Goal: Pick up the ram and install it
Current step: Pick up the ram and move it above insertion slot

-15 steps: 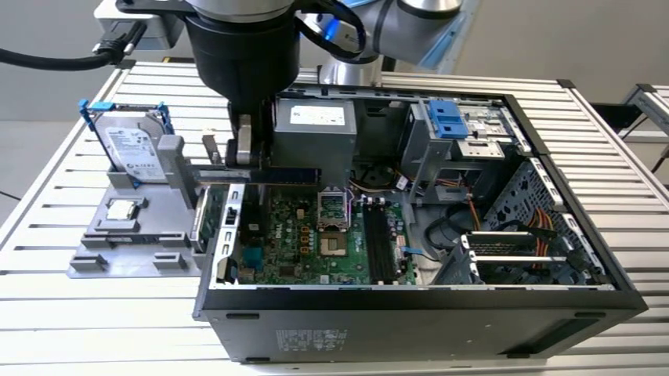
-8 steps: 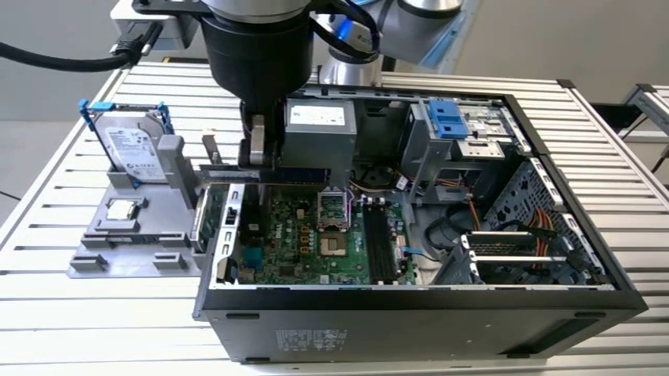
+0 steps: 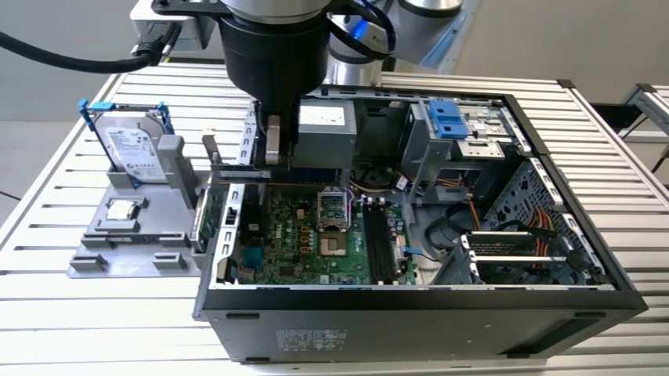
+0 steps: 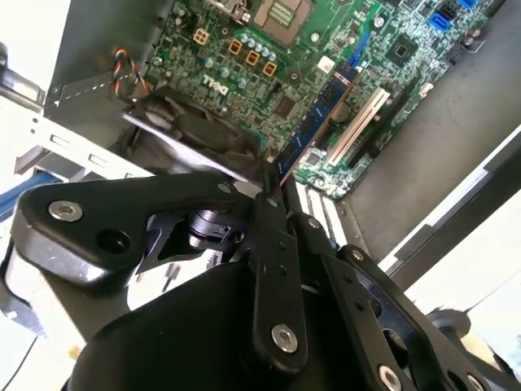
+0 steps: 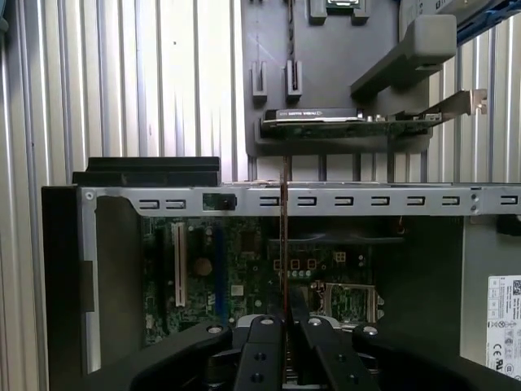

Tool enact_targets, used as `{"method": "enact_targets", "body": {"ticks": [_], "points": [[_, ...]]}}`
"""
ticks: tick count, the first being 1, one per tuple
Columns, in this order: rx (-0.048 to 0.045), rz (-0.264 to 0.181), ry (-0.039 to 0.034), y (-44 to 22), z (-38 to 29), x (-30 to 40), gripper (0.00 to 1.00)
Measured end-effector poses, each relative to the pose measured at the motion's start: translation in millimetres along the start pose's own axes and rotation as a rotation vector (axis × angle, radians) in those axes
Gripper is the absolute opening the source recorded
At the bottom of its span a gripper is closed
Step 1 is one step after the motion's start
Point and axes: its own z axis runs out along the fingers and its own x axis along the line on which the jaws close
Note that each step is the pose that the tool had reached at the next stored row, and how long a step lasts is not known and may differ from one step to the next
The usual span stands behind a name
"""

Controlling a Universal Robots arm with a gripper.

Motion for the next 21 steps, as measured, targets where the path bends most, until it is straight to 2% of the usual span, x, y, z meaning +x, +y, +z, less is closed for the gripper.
{"method": "enact_targets", "body": {"ticks": [21], "points": [[0.0000, 0.000, 0.0000, -25.8, -0.3, -0.8, 0.00]]}}
